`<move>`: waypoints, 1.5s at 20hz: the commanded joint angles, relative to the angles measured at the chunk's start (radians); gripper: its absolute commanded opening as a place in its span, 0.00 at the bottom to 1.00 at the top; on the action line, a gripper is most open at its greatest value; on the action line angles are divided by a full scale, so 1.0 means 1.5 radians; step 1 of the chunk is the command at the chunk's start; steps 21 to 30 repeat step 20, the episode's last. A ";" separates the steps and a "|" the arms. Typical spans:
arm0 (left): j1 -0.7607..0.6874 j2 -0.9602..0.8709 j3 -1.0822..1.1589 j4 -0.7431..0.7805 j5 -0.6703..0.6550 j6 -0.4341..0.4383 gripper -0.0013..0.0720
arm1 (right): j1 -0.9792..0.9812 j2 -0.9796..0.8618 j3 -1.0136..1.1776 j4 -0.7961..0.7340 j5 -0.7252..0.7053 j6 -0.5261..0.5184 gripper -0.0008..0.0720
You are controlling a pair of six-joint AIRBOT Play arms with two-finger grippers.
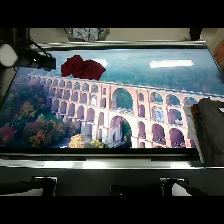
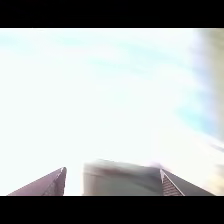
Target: Fold the shirts.
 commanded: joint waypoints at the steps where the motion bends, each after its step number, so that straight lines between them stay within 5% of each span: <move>1: 0.018 -0.087 -0.020 -0.001 -0.239 -0.079 0.99 | 0.242 -0.121 0.017 0.031 0.116 0.082 0.97; 3: 0.027 -0.054 -0.136 -0.097 -0.194 -0.079 0.99 | 0.276 -0.184 0.016 0.087 0.202 0.082 0.97; 7: 0.026 0.051 -0.299 -0.098 0.022 -0.082 0.99 | 0.289 -0.218 0.016 0.072 0.231 0.090 0.97; 30: 0.026 0.050 -0.300 -0.099 0.021 -0.082 0.99 | 0.289 -0.217 0.016 0.027 0.278 0.090 0.96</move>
